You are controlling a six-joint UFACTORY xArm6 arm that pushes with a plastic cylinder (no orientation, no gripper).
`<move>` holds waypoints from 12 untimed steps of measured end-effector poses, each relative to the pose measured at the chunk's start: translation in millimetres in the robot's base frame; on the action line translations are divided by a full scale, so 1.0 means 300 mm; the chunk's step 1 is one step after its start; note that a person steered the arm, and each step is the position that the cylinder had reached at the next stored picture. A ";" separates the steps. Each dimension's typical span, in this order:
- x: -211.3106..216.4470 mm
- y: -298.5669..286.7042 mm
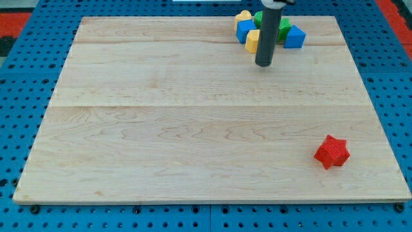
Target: Slide the red star to the center right
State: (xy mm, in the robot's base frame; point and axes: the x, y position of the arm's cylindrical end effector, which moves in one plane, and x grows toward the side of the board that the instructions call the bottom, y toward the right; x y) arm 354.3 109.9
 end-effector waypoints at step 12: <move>0.580 0.136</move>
State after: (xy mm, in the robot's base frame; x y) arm 528.4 150.7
